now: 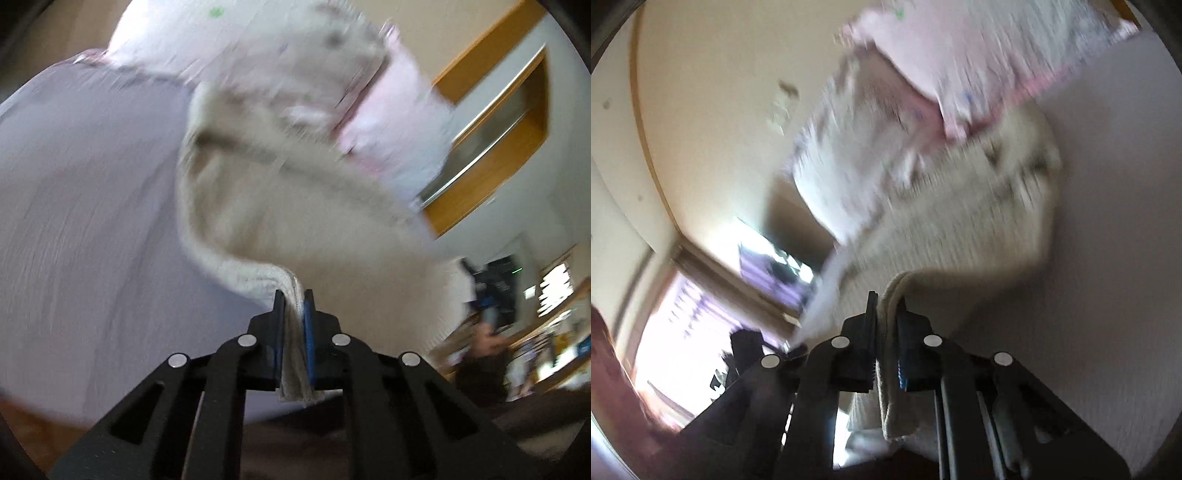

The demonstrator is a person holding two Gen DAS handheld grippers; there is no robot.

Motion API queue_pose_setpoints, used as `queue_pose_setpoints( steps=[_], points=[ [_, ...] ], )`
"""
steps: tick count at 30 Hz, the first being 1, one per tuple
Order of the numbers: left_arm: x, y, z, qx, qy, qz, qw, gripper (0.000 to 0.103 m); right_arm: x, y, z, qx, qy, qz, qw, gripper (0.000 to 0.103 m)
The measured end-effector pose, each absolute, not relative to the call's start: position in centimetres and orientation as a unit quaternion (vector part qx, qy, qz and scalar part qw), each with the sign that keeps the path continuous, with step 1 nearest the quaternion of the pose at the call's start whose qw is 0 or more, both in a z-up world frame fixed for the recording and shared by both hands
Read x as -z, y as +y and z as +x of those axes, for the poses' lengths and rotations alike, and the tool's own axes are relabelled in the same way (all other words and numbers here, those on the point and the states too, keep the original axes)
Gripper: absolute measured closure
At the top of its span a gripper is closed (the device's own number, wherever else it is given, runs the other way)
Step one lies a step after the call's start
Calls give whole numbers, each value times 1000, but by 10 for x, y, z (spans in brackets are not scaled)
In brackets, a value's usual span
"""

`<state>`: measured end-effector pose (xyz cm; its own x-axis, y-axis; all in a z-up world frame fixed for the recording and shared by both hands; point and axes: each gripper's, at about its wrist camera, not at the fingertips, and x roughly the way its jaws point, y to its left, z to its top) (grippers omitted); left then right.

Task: Fold small clothes

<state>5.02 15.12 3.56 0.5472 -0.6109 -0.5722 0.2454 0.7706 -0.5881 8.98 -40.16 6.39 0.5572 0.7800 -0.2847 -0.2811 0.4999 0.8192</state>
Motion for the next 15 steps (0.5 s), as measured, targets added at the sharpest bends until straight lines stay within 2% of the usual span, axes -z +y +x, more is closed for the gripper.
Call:
queue_pose_setpoints(
  steps=[6,10,11,12,13,14,15],
  points=[
    [-77,174,171,249,329,-293,862,94,-88,-411,208,-272,278,425,817,94],
    [-60,181,263,168,332,-326,869,93,-57,-409,291,-151,321,450,820,91],
    [-53,183,278,150,344,-332,866,93,-46,-407,305,-126,342,454,813,85],
    [-45,186,289,136,357,-343,858,94,-38,-408,316,-114,358,463,803,70],
    [-39,191,294,128,366,-360,848,94,-29,-408,321,-109,368,483,787,60],
    [-38,194,293,128,366,-366,846,93,-26,-410,319,-115,358,496,782,40],
    [-40,196,289,126,363,-360,850,84,-28,-412,314,-131,335,499,788,25]
  ],
)
